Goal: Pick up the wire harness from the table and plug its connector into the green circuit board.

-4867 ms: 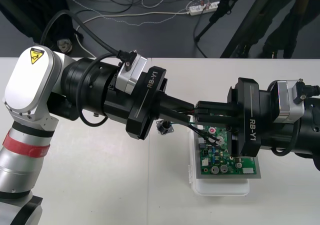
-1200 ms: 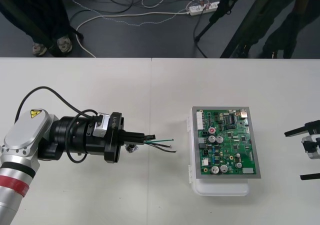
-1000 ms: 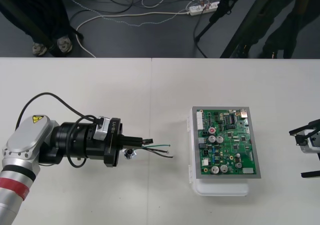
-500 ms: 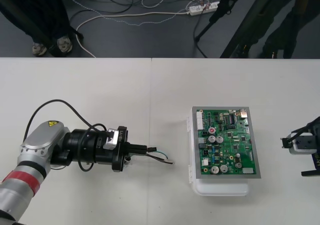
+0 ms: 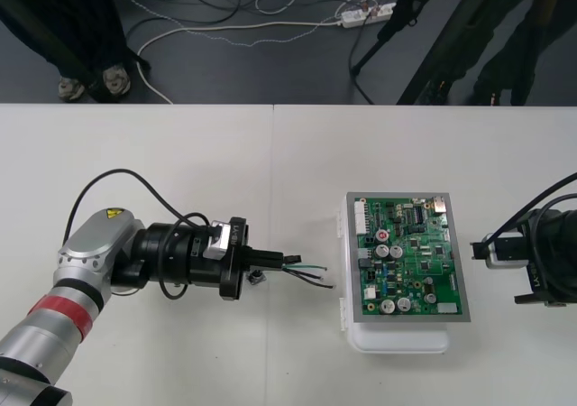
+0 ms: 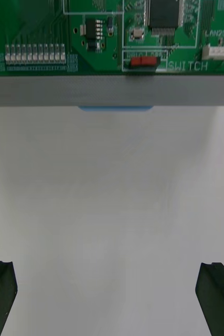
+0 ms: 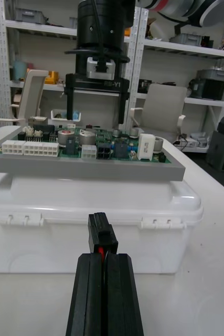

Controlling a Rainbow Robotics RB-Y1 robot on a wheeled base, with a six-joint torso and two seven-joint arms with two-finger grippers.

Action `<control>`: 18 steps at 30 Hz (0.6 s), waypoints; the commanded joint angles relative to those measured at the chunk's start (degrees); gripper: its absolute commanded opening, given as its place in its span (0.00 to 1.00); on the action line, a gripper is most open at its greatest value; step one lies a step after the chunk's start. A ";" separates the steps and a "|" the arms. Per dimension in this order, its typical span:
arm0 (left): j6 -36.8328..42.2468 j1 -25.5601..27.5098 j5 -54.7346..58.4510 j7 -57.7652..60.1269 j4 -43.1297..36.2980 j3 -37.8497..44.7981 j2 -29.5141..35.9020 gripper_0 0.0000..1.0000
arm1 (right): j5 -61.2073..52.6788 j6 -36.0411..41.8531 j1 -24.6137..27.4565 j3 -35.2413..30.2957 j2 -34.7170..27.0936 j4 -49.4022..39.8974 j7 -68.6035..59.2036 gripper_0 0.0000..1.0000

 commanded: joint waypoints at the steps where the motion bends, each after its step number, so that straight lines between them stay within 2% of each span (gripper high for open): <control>1: -2.15 -2.27 3.05 -0.02 -0.36 -3.81 -1.64 0.00 | 0.99 0.29 -3.58 3.28 0.70 0.23 -1.54 1.00; 13: -2.15 -3.23 4.19 -0.02 -0.36 -4.86 -2.78 0.00 | 3.71 0.55 -8.85 10.23 1.32 1.46 -3.39 1.00; 18: -2.15 -3.41 4.28 0.25 -0.36 -4.95 -3.48 0.00 | 5.21 0.73 -10.26 11.10 2.46 2.07 -4.44 1.00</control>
